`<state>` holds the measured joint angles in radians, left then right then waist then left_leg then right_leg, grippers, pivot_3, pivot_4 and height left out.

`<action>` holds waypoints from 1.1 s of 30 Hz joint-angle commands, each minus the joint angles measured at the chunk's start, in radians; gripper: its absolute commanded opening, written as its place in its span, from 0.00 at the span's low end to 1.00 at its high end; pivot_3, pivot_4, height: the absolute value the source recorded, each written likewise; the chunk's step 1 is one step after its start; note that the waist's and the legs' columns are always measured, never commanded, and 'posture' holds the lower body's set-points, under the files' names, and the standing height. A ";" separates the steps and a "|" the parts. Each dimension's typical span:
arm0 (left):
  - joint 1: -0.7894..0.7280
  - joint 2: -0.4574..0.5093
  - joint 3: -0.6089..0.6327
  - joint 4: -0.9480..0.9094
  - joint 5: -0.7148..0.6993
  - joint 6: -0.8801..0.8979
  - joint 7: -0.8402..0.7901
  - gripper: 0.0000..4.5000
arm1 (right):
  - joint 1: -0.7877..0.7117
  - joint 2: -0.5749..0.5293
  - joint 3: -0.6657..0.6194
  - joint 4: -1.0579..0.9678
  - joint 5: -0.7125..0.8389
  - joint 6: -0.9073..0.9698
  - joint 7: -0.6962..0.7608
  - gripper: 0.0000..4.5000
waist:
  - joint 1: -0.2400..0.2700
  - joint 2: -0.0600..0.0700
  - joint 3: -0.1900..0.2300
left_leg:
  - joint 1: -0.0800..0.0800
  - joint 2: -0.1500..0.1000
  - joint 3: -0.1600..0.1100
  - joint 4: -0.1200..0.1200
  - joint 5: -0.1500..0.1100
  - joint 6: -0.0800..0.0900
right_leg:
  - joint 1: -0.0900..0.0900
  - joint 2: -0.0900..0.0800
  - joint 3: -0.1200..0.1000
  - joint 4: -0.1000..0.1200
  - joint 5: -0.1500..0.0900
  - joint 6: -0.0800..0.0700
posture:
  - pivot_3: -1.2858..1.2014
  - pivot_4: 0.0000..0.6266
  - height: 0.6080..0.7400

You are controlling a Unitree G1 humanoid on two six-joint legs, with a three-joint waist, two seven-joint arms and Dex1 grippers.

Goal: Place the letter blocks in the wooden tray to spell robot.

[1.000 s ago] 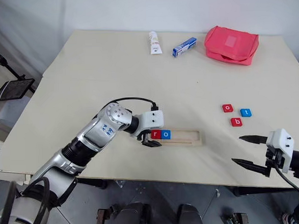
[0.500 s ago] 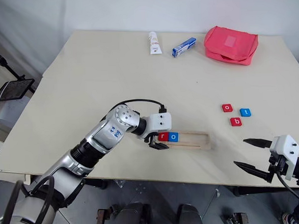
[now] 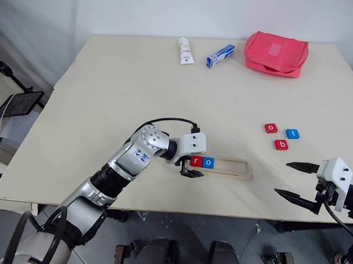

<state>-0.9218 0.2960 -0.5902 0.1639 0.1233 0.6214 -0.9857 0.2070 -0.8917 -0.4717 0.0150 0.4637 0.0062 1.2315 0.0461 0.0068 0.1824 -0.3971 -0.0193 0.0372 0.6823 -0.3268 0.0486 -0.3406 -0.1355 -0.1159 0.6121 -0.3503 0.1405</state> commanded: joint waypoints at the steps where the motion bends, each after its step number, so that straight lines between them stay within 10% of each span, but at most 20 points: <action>1: -0.019 0.003 0.093 -0.049 -0.026 0.016 0.031 1.00 | 0.017 0.017 -0.055 -0.042 0.029 0.017 -0.036 1.00 | 0.002 0.000 0.000 | 0.000 0.000 0.000 0.000 0.000 0.000 | 0.000 0.000 0.000 0.000 0.000 0.000 | 0.52 0.24 1.00; 18: 0.084 0.104 0.450 -0.075 -0.285 -0.210 -0.010 1.00 | -0.042 0.164 -0.053 -0.163 0.026 0.132 -0.352 1.00 | 0.000 0.000 0.000 | 0.002 -0.001 0.000 0.000 0.000 0.000 | -0.001 -0.001 0.001 0.006 0.000 0.000 | 0.52 0.24 1.00; 33: 0.082 0.025 0.361 0.210 -0.125 -0.370 0.161 1.00 | -0.004 0.210 -0.032 -0.239 0.034 0.147 -0.409 1.00 | 0.002 0.000 0.000 | 0.004 -0.002 0.000 -0.001 0.000 0.001 | -0.002 -0.002 0.001 0.010 0.000 0.000 | 0.52 0.24 1.00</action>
<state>-0.8429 0.3177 -0.2433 0.4267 0.0345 0.3021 -0.7857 0.1891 -0.6917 -0.4747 -0.1825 0.4750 0.1510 0.8335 0.0482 0.0068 0.1824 -0.3928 -0.0215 0.0376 0.6814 -0.3270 0.0491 -0.3424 -0.1375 -0.1149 0.6221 -0.3503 0.1404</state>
